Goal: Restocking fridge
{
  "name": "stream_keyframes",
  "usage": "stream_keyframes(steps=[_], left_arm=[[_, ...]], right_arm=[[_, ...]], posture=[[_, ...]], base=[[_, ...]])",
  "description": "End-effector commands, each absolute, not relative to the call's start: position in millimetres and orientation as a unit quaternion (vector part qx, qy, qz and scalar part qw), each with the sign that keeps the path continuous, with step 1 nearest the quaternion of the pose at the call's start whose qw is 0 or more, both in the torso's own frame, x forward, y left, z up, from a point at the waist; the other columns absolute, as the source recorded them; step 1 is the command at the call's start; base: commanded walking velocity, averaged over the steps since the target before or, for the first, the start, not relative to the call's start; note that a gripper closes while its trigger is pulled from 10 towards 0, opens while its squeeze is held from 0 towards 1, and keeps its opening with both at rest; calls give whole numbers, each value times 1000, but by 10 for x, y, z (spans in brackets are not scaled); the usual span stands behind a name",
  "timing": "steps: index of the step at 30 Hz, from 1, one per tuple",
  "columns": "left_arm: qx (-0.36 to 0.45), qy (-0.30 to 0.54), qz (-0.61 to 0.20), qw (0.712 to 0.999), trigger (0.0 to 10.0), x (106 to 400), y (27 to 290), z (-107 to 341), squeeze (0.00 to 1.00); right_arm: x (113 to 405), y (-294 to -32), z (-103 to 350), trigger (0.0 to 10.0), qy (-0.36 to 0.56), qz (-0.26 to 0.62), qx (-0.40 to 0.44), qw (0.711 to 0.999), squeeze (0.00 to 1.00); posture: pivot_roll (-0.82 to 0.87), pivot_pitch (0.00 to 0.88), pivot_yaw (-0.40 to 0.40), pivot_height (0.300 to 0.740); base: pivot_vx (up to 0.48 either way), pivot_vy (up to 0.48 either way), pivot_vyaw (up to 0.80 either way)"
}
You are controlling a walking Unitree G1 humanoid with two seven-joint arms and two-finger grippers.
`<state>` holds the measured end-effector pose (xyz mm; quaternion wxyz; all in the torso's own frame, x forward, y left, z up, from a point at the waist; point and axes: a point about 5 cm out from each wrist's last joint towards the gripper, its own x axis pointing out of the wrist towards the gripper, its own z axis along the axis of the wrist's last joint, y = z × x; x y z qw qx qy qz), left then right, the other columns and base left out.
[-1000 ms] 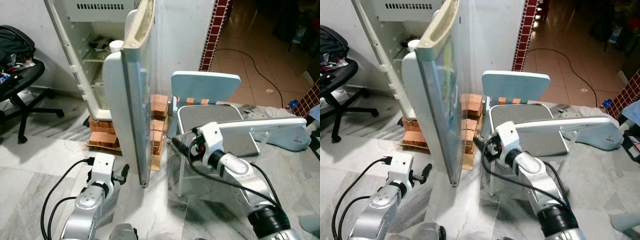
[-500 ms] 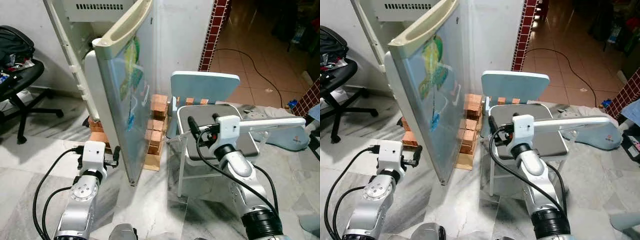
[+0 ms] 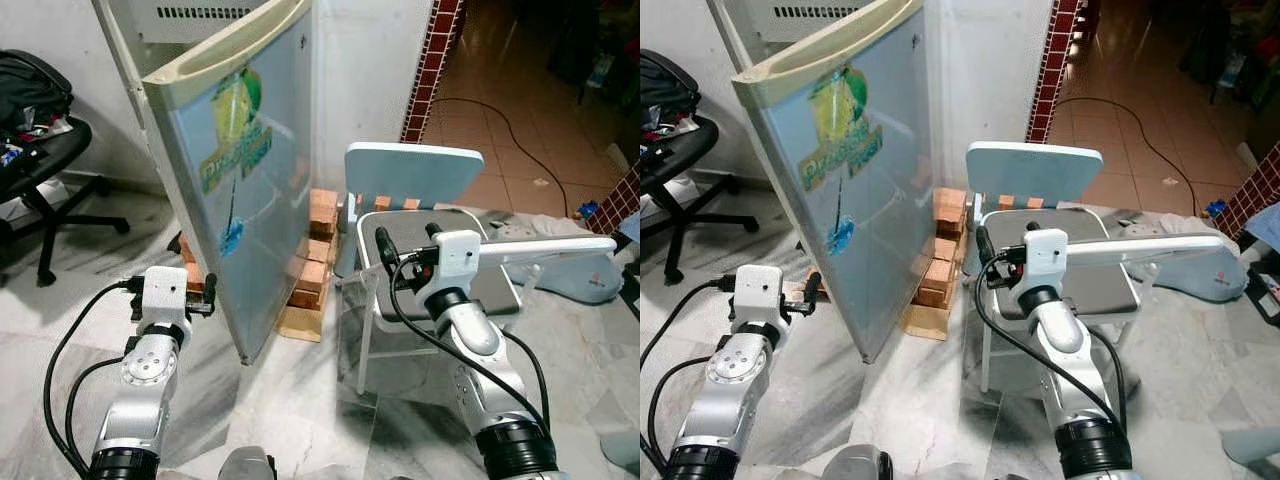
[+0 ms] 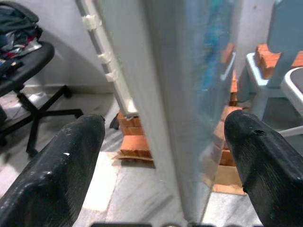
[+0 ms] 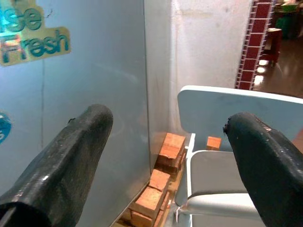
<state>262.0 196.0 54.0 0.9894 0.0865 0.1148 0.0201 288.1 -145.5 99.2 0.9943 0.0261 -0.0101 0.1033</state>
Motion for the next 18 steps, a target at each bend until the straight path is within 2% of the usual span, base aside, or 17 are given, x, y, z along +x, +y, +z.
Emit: stream_keyframes(steps=[1, 7, 18], left_arm=[[77, 100, 8, 992, 10000, 2594, 1914, 583, 0], [74, 79, -14, 994, 10000, 2522, 1783, 628, 0], [47, 63, 2, 997, 10000, 2552, 1833, 704, 0]], right_arm=[[2879, -1463, 1020, 10000, -19, 100, 26, 994, 0], [2873, -1465, 1003, 10000, -16, 98, 27, 995, 0], [2893, -1443, 987, 10000, -15, 100, 26, 995, 0]], posture=[[117, 0, -3, 740], [118, 0, -3, 740], [126, 0, -9, 740]], base=[[0, 480, 0], [0, 480, 0], [0, 478, -764]])
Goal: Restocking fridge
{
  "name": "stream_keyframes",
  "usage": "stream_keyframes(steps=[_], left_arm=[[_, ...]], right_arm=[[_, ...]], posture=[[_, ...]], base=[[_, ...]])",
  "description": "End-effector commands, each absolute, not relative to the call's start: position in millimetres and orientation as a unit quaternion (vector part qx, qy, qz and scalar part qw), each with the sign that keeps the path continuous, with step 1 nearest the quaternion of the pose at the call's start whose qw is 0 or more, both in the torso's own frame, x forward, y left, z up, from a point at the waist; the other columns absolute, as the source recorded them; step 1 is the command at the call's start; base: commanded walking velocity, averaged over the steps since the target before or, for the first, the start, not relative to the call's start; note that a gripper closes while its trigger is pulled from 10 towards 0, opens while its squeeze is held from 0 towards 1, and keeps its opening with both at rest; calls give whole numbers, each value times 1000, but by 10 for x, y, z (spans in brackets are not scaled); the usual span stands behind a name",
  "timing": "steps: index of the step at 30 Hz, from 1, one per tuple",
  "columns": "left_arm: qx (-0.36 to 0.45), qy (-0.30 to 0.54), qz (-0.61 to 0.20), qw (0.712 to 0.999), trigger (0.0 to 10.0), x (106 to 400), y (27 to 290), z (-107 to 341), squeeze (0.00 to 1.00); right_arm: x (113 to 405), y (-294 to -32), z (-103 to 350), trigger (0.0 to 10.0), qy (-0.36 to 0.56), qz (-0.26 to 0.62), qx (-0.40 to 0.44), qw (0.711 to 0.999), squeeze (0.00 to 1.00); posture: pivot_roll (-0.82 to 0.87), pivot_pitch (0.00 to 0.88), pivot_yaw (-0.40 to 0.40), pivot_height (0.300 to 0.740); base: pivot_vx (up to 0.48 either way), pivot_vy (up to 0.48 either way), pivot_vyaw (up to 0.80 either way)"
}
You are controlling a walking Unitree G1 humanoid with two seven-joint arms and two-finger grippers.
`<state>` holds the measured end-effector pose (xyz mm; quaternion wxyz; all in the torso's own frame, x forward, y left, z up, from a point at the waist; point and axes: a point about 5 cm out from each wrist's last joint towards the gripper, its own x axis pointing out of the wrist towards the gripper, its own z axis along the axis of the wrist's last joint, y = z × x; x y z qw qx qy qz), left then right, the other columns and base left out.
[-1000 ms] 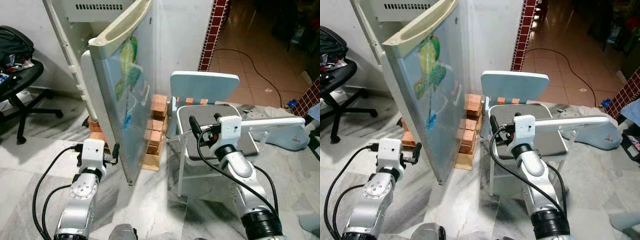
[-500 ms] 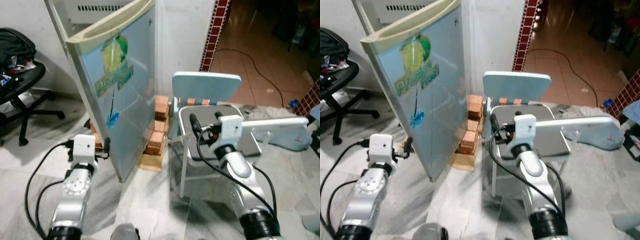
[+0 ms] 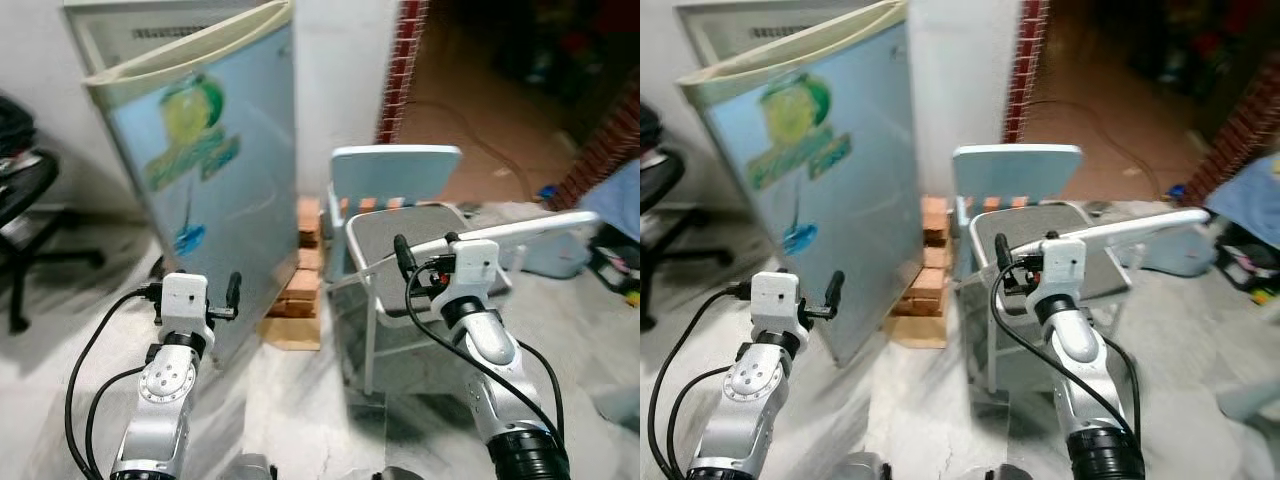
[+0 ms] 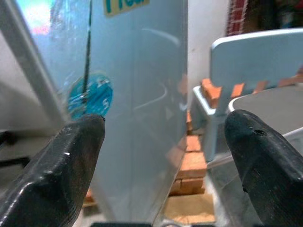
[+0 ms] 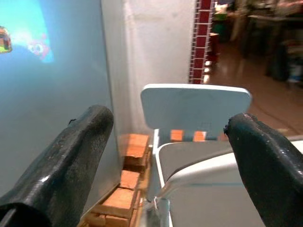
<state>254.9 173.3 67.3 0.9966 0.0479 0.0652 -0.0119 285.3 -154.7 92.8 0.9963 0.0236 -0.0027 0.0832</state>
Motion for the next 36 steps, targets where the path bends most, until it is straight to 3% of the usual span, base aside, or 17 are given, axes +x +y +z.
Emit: stream_keyframes(steps=[1, 24, 36], left_arm=[[47, 59, 4, 997, 10000, 2567, 1854, 730, 0], [49, 32, 0, 998, 10000, 2594, 1855, 832, 0], [41, 29, -8, 999, 10000, 2590, 1872, 853, 0]], right_arm=[[2911, -1427, 998, 10000, -18, 101, 30, 994, 0], [2946, -1374, 965, 10000, -14, 104, 35, 994, 0], [2928, -1406, 955, 10000, -16, 102, 30, 994, 0]], posture=[[126, 0, -9, 740], [132, 0, -15, 740], [131, 0, -11, 740]], base=[[0, 476, -800], [0, 463, -56], [0, 478, -800]])
